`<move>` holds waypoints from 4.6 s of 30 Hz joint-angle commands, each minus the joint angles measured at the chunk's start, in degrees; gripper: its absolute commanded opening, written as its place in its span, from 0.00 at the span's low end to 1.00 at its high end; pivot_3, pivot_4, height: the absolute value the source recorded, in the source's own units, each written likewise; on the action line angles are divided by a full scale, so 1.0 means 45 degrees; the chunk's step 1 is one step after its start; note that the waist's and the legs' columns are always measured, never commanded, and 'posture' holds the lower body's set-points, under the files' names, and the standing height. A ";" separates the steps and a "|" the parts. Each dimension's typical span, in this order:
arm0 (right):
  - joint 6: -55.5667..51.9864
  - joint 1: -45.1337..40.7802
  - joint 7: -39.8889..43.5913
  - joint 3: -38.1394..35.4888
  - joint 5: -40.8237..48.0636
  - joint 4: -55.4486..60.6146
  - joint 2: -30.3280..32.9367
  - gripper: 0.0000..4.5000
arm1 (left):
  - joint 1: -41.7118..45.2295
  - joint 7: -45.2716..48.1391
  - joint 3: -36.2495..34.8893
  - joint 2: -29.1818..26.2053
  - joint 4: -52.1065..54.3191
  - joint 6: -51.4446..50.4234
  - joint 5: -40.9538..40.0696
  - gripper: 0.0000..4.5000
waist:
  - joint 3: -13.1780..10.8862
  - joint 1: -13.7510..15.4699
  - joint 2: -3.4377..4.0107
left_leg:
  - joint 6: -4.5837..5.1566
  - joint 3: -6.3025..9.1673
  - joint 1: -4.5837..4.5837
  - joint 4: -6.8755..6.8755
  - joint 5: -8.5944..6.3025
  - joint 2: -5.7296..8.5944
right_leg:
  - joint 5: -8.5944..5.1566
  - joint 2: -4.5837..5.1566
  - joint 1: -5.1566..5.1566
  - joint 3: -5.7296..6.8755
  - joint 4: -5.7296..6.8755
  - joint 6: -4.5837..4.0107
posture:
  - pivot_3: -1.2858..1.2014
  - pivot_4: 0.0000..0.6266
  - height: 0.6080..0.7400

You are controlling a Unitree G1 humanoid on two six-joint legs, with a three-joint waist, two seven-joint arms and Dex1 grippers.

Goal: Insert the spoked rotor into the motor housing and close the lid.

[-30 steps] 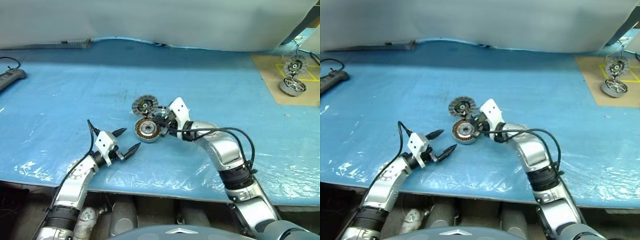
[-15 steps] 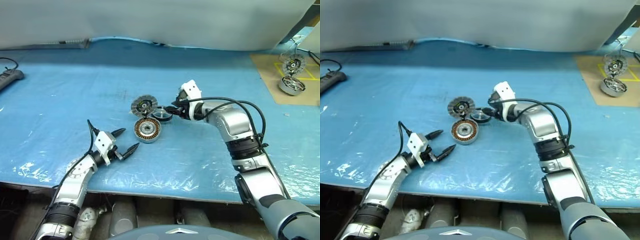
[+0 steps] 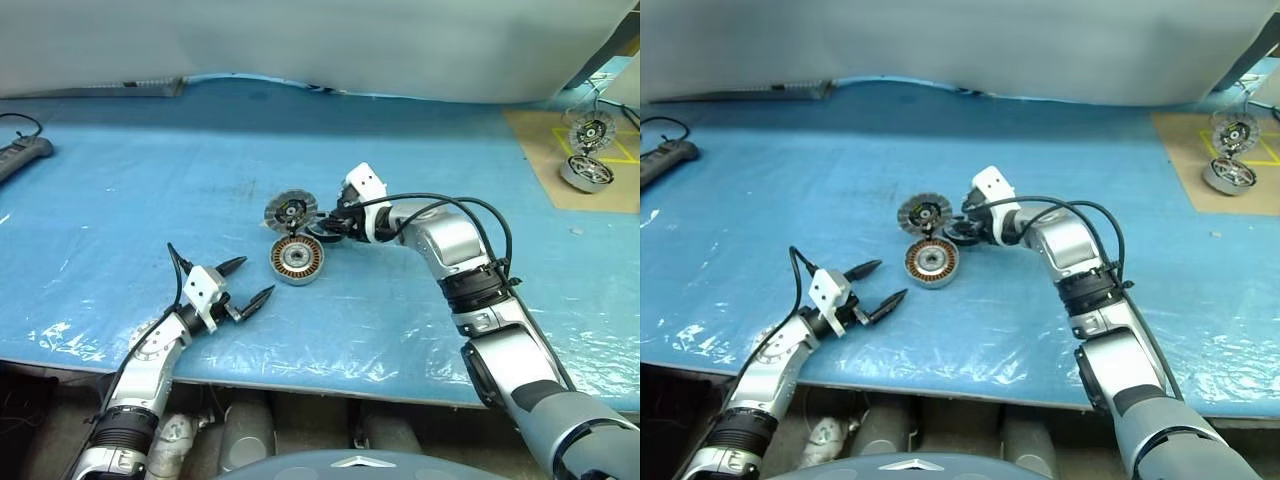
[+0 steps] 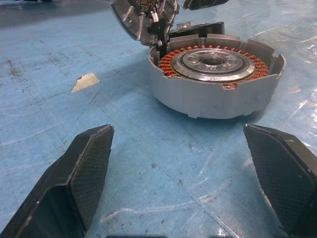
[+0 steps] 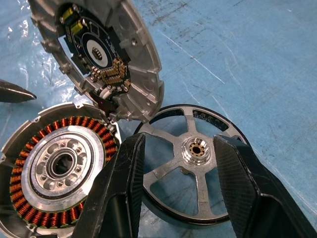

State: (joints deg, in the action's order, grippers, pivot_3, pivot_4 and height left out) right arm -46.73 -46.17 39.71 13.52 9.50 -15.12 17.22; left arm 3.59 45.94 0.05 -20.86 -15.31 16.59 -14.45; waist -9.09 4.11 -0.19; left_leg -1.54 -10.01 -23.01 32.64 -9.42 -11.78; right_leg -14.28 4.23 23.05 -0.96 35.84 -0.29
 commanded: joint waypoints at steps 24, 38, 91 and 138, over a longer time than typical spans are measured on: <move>0.3335 -0.1334 0.2231 0.1051 -0.2135 -0.4104 0.0479 0.28 | -0.0858 -0.0928 0.0168 0.0317 0.1968 -0.0758 0.0154 1.00 | 0.0002 -0.0012 -0.0004 | 0.0006 -0.0001 0.0001 0.0027 -0.0001 -0.0009 | -0.0023 0.0000 -0.0011 0.0008 0.0009 -0.0062 | 0.52 0.24 1.00; 0.2282 -0.0599 0.3657 0.0661 -0.1638 -0.0622 0.2481 0.27 | -0.1074 -0.1922 0.0583 0.0108 0.5808 -0.3937 0.0079 1.00 | -0.0003 0.0067 -0.0008 | 0.0008 -0.0001 -0.0018 0.0028 0.0000 -0.0011 | -0.0023 0.0006 -0.0010 0.0008 -0.0010 -0.0063 | 0.52 0.24 1.00; 0.1330 0.0536 0.3383 0.2459 -0.0596 0.3769 0.1419 0.55 | -0.0962 -0.1264 0.0504 0.0459 0.3022 -0.1671 0.0496 1.00 | -0.0005 -0.0018 -0.0010 | 0.0007 0.0000 -0.0015 0.0021 -0.0001 -0.0010 | -0.0019 -0.0005 0.0005 -0.0003 -0.0006 -0.0056 | 0.52 0.24 1.00; 0.8136 0.9778 -0.1119 -0.0940 0.0450 0.5263 -0.1264 0.00 | 0.8238 -0.0296 -0.2438 -0.0478 -0.7316 -0.3631 -0.0926 0.00 | -0.0011 0.0027 -0.0032 | 0.0008 0.0012 -0.0034 0.0013 -0.0001 0.0019 | -0.0018 0.0006 0.0001 0.0013 -0.0035 -0.0054 | 0.52 0.24 1.00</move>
State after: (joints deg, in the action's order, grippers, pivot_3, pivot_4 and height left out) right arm -11.61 -2.30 35.09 9.19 11.35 7.41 11.96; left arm 38.26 43.15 -9.62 -22.70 -45.96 -2.02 -18.56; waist -9.14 4.23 -0.33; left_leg -1.51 -9.95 -23.16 32.69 -9.42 -11.70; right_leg -14.36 4.26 23.06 -0.88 35.68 -0.51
